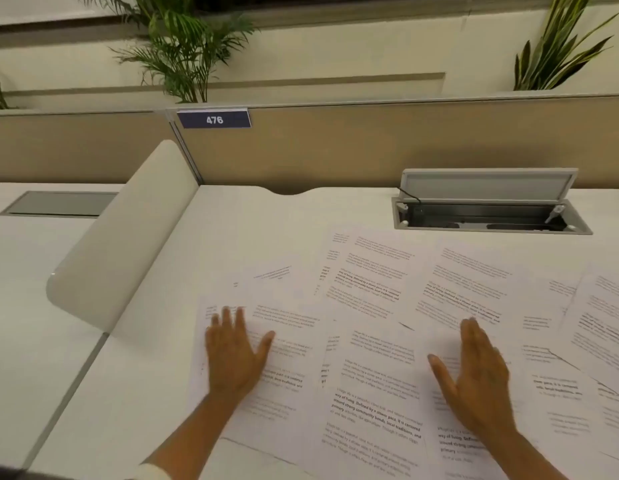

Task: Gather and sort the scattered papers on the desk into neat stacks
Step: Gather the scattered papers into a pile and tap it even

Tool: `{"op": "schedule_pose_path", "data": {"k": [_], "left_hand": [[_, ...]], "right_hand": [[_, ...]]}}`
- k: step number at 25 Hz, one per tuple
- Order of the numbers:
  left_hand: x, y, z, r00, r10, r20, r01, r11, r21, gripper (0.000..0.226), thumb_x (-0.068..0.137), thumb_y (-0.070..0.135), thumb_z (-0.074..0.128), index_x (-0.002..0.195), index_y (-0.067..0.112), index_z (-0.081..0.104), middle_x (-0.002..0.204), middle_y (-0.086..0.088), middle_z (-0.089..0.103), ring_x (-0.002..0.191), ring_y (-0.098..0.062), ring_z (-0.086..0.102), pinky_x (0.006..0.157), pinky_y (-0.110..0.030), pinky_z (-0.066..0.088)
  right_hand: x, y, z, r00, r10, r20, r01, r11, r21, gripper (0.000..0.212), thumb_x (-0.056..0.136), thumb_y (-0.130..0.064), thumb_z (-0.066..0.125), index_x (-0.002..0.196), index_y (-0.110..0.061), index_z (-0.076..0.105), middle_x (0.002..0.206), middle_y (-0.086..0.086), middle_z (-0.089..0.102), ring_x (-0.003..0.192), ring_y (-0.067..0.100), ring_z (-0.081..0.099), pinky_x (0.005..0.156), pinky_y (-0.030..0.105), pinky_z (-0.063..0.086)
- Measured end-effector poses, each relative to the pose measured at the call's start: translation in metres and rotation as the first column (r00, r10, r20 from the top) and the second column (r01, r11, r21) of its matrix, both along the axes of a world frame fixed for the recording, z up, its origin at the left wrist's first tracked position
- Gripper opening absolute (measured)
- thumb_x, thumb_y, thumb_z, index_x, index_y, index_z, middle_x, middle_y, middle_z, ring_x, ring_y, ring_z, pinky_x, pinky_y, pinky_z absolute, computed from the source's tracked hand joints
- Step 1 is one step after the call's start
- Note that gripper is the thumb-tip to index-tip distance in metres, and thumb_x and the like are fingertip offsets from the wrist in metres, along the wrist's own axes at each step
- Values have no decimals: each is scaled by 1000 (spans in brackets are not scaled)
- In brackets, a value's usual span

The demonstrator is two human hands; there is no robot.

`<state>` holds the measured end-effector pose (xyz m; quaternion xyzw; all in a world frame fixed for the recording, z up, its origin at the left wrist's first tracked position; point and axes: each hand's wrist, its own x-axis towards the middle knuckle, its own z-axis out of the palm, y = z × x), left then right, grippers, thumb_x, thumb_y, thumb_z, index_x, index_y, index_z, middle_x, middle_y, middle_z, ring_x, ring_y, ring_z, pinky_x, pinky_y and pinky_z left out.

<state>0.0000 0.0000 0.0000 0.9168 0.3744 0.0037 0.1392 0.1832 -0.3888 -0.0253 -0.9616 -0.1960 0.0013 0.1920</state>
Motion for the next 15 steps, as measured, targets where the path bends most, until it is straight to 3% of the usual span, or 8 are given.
{"op": "schedule_pose_path", "data": {"k": [2,4,9,15], "left_hand": [[-24,21,-2,982,187,-3,-187,982,-30,109,91,86,23,170,11,15,177,-23,9,165,-42,5,134,-55,4],[-42,37,-9,965,257,-48,-260,964,-62,112,86,86,25,170,11,14,177,-25,7,164,-44,4,133,-56,6],[-28,20,-20,978,184,-94,-192,978,-84,106,95,78,45,170,12,11,177,-25,-2,164,-45,-3,133,-57,2],[-5,-12,-12,978,185,-97,-199,968,-154,103,99,75,43,170,12,4,178,-22,-7,164,-42,-7,134,-55,0]], "right_hand": [[-6,-15,-2,998,-40,-40,37,997,-74,96,95,-79,21,167,-17,6,176,8,11,161,29,15,128,56,18],[-15,-21,-9,994,-84,-65,73,984,-161,99,94,-80,16,167,-14,8,175,11,13,160,32,17,127,58,20],[-22,32,-2,988,-105,-114,87,984,-154,96,95,-74,14,167,-12,5,176,10,5,162,29,6,129,57,9],[-32,128,7,984,-5,-176,-11,996,-89,85,104,-65,22,167,-14,-2,176,8,-6,163,29,-3,129,57,1]]}}
